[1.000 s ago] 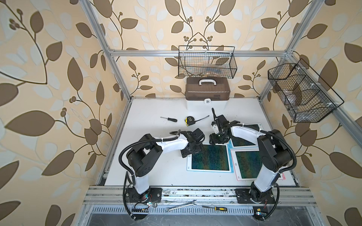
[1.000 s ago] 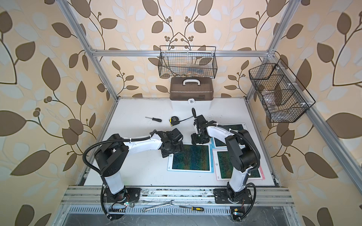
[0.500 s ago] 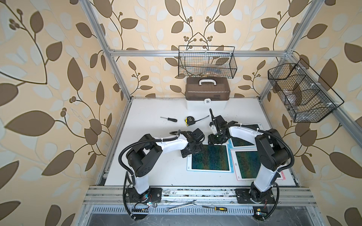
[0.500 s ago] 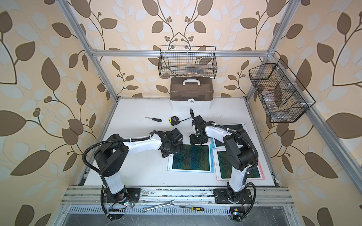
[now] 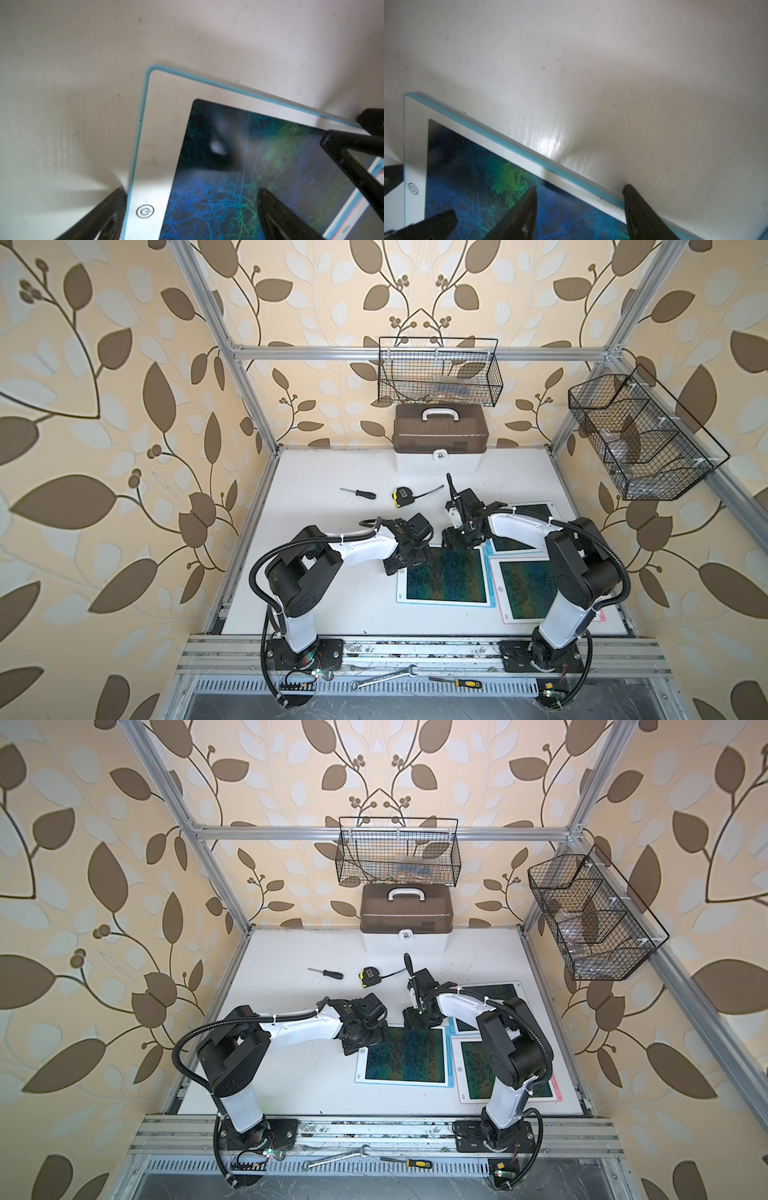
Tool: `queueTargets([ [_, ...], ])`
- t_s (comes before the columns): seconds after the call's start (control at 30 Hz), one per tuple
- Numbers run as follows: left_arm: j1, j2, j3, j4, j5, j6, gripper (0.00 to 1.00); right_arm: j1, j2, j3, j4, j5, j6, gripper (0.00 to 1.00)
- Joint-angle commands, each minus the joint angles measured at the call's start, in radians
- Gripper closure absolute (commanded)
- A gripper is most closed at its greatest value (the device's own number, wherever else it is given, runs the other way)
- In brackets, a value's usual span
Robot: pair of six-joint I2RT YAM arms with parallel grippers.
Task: Place the stylus back onto the writing tablet
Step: Move the writing tablet to the center of the board.
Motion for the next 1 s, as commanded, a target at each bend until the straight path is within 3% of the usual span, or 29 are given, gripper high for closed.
queueTargets([
  [0.0,-0.03,0.1,-0.08,0.04,0.105,-0.04,0.01,0.011,0.004,-0.054,-0.055,-0.011,-0.005,0.34],
  [0.97,-0.09,0.045,-0.136,0.012,0.082,-0.091,0.01,0.063,-0.04,-0.138,-0.026,-0.038,0.009,0.34],
])
